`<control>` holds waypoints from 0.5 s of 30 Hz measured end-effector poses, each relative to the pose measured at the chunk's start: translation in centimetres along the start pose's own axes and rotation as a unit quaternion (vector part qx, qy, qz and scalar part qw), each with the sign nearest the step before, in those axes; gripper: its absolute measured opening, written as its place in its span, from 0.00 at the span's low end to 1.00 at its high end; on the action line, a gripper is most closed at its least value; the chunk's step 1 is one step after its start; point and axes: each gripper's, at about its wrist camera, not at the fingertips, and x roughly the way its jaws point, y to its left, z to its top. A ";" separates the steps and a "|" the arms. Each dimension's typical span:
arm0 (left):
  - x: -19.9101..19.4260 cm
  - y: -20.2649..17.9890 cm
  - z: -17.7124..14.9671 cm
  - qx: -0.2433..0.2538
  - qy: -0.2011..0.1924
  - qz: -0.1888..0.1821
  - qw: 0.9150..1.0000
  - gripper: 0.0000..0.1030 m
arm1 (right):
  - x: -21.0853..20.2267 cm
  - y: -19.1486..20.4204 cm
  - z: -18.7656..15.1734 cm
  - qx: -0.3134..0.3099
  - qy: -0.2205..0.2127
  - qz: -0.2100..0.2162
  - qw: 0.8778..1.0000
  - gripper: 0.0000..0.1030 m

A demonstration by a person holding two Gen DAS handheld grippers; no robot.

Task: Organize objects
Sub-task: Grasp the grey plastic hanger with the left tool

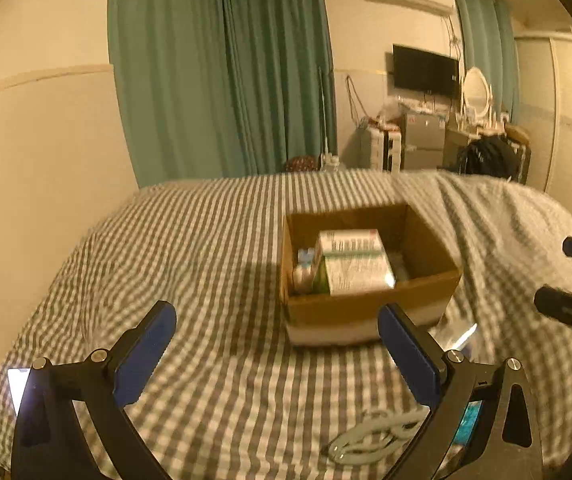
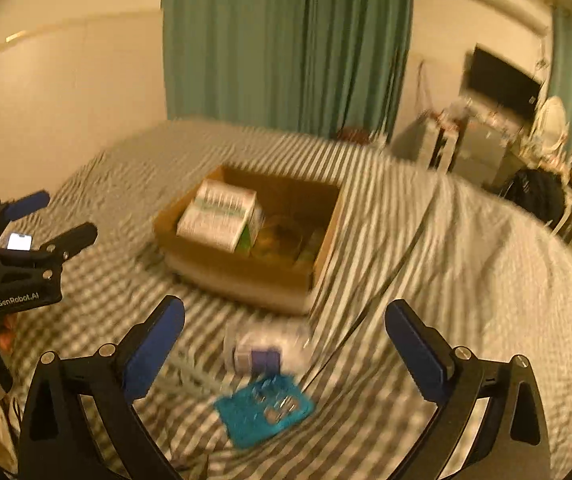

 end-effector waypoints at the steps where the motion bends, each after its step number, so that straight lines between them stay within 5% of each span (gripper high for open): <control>1: 0.5 -0.3 -0.9 0.002 0.006 -0.004 1.000 1.00 | 1.0 0.1 -0.9 0.002 0.015 0.004 1.000 0.98; 15: 6.6 -4.3 -10.6 0.046 0.141 -0.064 0.987 1.00 | 7.2 -0.6 -7.1 0.034 0.126 -0.013 0.991 0.98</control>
